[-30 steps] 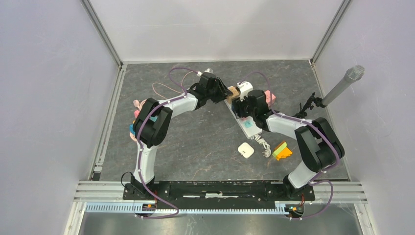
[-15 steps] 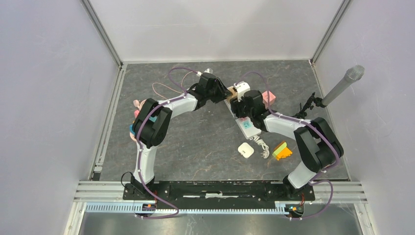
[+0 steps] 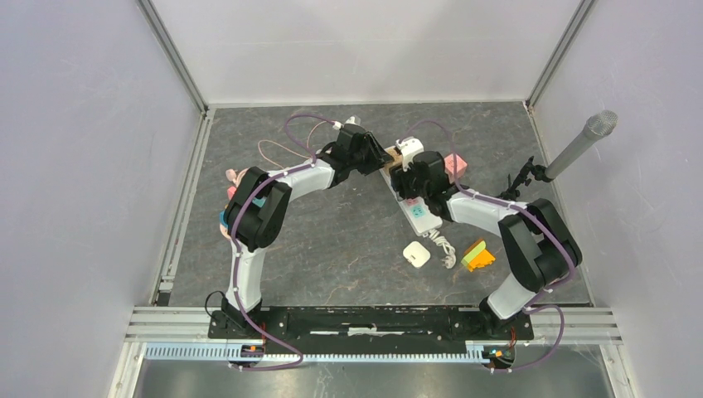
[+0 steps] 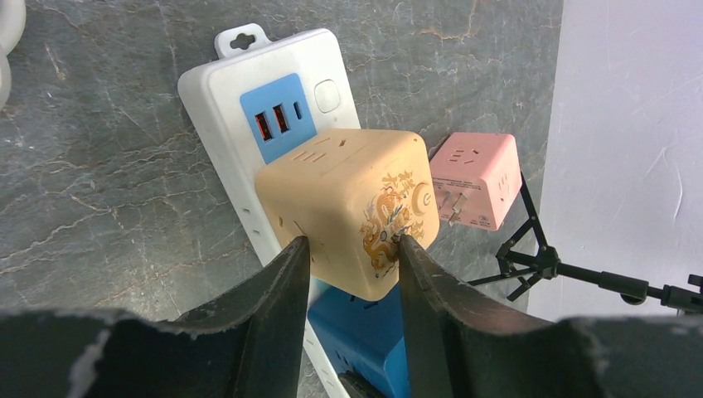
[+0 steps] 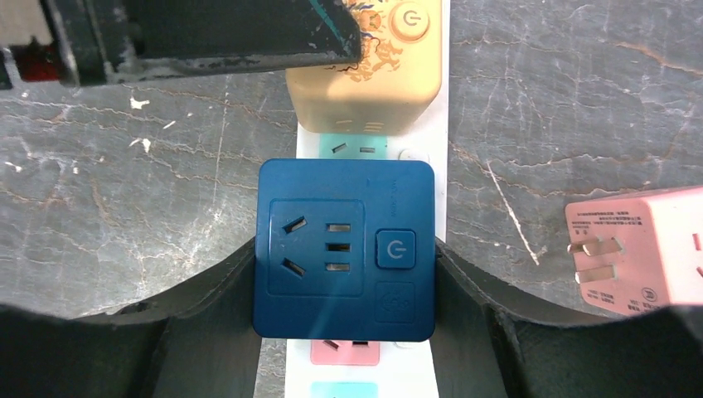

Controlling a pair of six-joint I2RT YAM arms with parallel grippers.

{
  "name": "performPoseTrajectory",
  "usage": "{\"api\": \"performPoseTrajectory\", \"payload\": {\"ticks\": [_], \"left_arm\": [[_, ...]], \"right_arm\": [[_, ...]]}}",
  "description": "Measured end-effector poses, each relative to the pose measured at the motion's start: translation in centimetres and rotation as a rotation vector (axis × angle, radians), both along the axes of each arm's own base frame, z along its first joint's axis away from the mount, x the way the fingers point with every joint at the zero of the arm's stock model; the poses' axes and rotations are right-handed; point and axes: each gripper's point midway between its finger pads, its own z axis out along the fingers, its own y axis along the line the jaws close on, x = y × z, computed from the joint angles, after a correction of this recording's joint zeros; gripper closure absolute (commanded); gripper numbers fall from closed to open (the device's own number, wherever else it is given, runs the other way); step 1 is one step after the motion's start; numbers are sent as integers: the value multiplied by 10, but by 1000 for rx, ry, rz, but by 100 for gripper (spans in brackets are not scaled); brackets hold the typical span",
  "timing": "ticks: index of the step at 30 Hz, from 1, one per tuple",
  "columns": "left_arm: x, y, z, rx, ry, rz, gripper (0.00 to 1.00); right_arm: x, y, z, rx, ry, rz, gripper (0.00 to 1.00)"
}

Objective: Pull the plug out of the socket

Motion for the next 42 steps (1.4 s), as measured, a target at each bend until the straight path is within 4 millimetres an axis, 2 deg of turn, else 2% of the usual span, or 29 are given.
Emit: {"api": "performPoseTrajectory", "payload": {"ticks": [6,15,22,28,32,38,42], "left_arm": [[0,0,0,1,-2,0,53],[-1,-1,0,4,-4,-3,53],[-2,-2,0,5,-6,-5,53],[-2,-2,0,7,-6,-5,53],[-2,-2,0,9,-9,-7,53],[-3,-4,0,16,-17,-17,53],[-3,-4,0,20,-20,-19,53]], "right_arm": [[3,-5,2,120,45,1,100],[-1,-2,3,-32,6,17,100],[2,-7,4,64,46,27,100],[-2,-2,5,-43,3,27,100],[-1,-3,5,-49,-1,23,100],[1,-13,9,117,44,13,100],[-2,-7,11,42,12,32,100]]}}
